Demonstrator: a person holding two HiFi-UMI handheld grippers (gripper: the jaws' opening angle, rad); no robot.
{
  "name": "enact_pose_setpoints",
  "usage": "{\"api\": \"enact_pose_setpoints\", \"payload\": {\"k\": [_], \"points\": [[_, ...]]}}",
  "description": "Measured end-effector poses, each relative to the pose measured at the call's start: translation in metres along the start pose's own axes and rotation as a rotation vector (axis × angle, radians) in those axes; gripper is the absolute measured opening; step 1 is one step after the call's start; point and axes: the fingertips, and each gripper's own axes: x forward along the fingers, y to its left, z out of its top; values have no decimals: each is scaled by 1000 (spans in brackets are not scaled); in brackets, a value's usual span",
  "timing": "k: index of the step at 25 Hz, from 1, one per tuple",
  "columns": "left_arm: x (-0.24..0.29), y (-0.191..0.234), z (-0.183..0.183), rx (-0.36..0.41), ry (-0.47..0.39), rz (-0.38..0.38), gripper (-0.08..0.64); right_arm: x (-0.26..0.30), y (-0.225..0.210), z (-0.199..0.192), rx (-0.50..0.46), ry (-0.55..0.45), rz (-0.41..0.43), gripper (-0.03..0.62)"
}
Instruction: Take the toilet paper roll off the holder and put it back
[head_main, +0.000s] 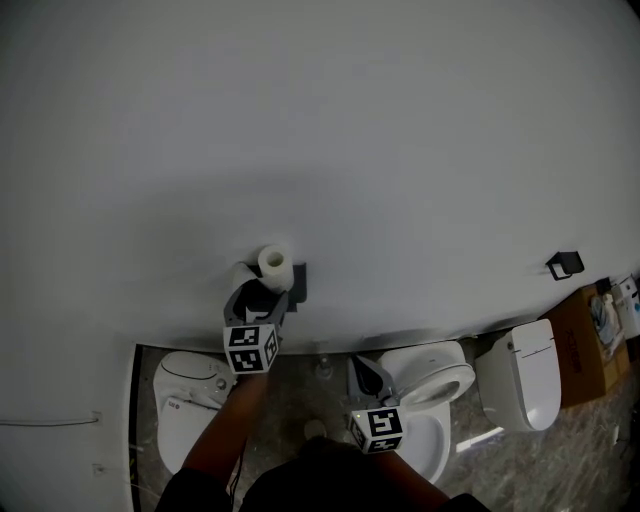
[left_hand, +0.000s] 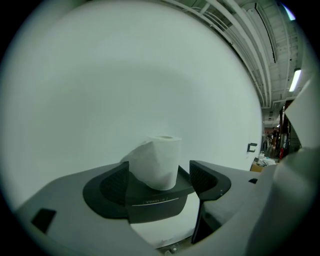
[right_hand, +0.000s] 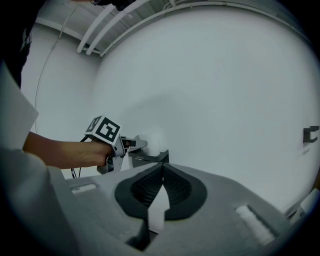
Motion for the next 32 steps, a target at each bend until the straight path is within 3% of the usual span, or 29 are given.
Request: {"api": "enact_pose_setpoints", "payload": {"k": [10,16,21,23,26,32], "points": [[-121,-27,-12,-52,-38,-44,370,-67,51,8,-21,-33,10,-2],[-245,-50,-16,-45,-115,-53,370,-134,97,-1,-15,-41,22,-2],[-353,-79,-43,-75,-153,-57,358,-203,146,-36,-12,29,58,-2],[-394,-87,-54,-74,-169,-40,307,-225,159,-48,-1,58,50,-2],[-450,-102,-70,-91,-218,-10,79,-258,165,-51,-12,73,24,-2],[-502,-123,-109,-67,-166,2,20,-306,170,-59,-28,38,63,-2]]}}
